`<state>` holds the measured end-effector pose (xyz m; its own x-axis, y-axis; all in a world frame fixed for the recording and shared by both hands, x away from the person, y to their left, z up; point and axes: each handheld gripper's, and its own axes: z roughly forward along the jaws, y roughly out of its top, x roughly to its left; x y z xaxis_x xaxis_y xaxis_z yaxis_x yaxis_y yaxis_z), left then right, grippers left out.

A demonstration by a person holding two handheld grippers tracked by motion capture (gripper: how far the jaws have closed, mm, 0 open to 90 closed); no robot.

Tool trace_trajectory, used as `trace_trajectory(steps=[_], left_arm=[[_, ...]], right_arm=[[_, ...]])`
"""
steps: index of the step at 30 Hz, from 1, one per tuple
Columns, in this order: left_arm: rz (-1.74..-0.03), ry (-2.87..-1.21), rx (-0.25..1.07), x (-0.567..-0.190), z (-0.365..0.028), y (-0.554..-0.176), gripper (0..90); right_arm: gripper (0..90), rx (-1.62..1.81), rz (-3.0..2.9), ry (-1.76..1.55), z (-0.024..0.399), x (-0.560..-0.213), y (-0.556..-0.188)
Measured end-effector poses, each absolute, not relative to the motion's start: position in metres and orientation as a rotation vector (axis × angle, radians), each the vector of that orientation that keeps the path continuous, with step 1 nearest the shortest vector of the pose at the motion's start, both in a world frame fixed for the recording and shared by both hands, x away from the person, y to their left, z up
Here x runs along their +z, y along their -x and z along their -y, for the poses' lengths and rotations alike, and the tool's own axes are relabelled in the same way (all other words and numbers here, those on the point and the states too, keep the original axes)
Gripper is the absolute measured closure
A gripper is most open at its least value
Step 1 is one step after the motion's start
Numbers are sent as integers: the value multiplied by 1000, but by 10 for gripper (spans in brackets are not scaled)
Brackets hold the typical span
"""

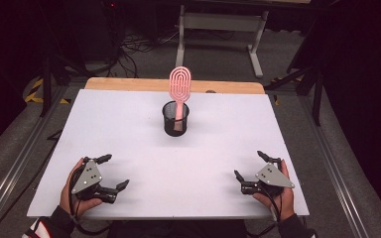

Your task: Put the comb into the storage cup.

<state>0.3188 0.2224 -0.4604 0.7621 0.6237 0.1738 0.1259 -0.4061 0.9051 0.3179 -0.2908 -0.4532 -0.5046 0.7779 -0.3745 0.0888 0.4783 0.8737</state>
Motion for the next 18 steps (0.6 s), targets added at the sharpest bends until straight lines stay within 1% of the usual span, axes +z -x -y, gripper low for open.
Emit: trace_trajectory(steps=[18], left_arm=[[-575,-1945,616,-460,-222,-321,37]], right_arm=[[37,1064,-1914,-720,291,-454,-319]])
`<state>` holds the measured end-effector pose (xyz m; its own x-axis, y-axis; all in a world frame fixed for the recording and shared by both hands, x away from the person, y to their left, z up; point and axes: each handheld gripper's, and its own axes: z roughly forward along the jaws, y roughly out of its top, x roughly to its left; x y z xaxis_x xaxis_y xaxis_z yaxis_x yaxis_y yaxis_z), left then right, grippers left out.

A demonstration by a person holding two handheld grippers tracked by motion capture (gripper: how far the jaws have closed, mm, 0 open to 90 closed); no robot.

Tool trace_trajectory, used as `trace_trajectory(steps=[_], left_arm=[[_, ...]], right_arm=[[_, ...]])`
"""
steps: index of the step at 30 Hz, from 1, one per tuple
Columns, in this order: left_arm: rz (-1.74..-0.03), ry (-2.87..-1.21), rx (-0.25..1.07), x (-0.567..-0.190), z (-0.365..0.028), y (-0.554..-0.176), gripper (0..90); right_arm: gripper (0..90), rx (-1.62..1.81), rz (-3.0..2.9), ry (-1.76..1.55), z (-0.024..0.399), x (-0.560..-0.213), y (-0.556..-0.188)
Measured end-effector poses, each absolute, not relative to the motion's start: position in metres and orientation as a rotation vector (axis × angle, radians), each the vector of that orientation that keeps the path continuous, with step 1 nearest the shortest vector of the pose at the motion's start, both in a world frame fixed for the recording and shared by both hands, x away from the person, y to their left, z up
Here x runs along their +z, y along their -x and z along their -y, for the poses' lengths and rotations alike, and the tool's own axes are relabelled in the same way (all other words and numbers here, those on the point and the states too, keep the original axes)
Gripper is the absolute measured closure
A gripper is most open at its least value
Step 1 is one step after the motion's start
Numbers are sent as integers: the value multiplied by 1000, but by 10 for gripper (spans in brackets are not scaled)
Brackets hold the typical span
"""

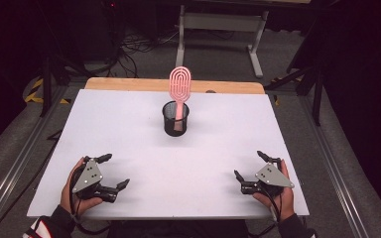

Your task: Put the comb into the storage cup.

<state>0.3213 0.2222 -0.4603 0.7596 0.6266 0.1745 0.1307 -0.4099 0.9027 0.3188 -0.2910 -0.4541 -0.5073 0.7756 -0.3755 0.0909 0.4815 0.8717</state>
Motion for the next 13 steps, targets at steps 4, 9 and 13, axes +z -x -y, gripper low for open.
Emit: trace_trajectory(steps=[4,9,13], left_arm=[[-572,-1946,617,-461,-223,-323,37],[-570,-1950,612,-461,-221,-323,37],[-569,-1953,615,-461,-221,-321,37]], right_arm=[[37,1063,-1915,-718,291,-454,-319],[36,1061,-1909,-722,292,-453,-319],[37,1066,-1905,-716,291,-453,-319]])
